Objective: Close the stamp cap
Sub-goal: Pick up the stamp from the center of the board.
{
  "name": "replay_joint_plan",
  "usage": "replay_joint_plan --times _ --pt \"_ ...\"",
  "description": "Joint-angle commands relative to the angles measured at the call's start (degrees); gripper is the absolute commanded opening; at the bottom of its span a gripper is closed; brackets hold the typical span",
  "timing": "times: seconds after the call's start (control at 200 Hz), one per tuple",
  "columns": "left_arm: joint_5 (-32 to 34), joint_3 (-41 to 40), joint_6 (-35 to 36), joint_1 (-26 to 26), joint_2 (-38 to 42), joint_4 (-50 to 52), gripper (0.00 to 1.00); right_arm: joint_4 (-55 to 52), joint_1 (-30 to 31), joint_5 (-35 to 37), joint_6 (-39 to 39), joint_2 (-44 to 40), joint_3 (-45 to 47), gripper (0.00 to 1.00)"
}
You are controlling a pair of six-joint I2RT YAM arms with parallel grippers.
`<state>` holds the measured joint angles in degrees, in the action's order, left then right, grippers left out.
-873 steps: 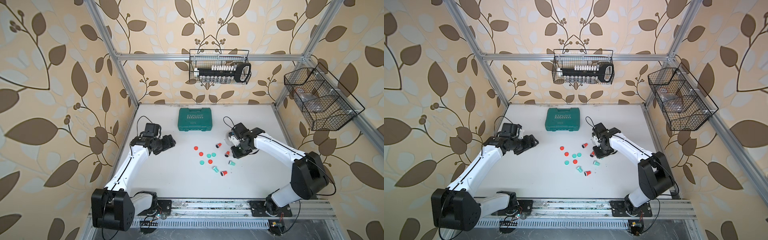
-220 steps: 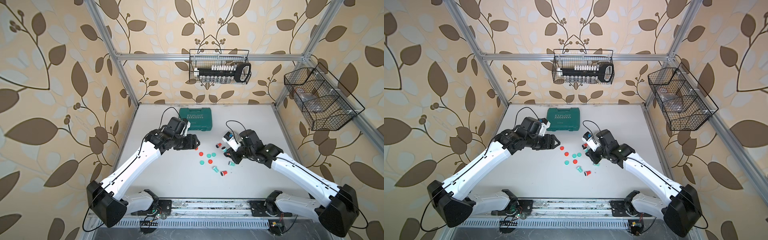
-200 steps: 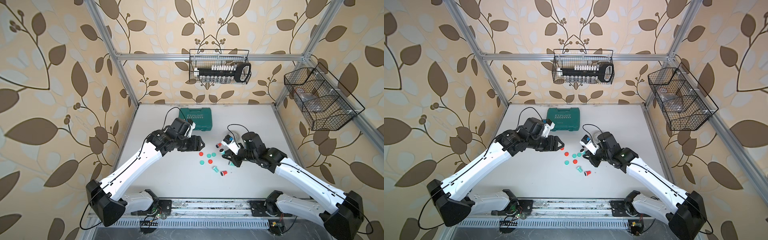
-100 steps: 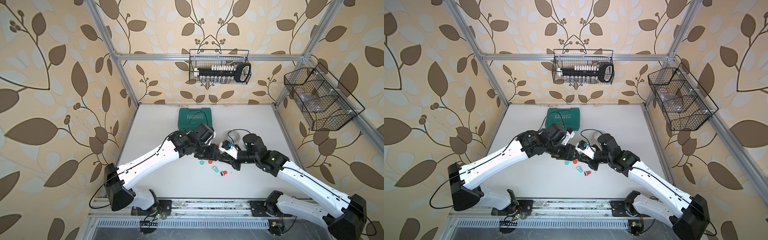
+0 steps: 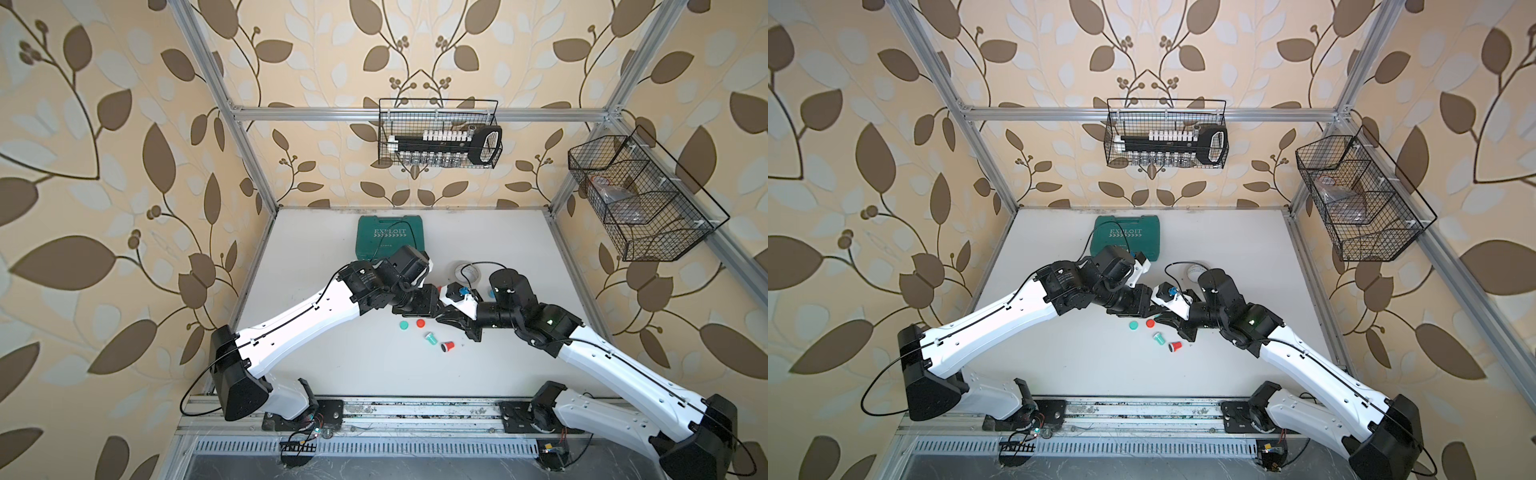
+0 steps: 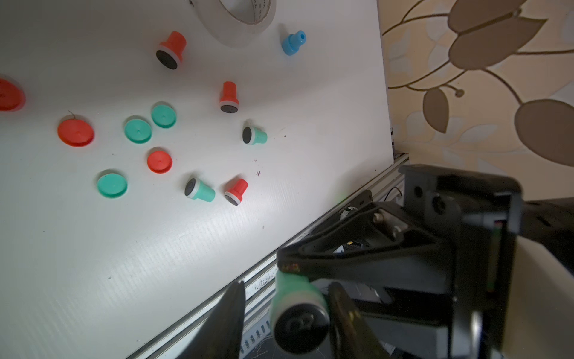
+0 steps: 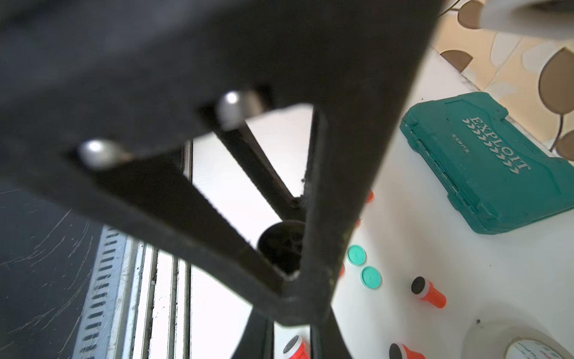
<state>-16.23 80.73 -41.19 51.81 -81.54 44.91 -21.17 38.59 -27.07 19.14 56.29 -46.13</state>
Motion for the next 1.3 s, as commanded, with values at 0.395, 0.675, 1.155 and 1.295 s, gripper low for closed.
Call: replay_joint_plan --times 0.395,0.675,1.155,1.295 --pt "0.0 0.6 -0.8 0.4 2.8 -0.7 0.29 0.6 0.3 -0.7 0.2 -1.3 0.4 0.10" --pt "-1.3 1.5 -0.7 0.5 2.1 -0.4 0.38 1.5 0.3 -0.3 -0.5 -1.6 -0.4 0.10" --pt "-4.2 1.5 -1.2 0.5 2.0 -1.9 0.33 2.5 0.4 1.3 -0.3 -2.8 -0.2 0.10" --pt "-4.0 1.7 -1.2 0.4 2.6 -2.0 0.27 2.4 0.4 1.6 -0.3 -3.1 -0.2 0.11"
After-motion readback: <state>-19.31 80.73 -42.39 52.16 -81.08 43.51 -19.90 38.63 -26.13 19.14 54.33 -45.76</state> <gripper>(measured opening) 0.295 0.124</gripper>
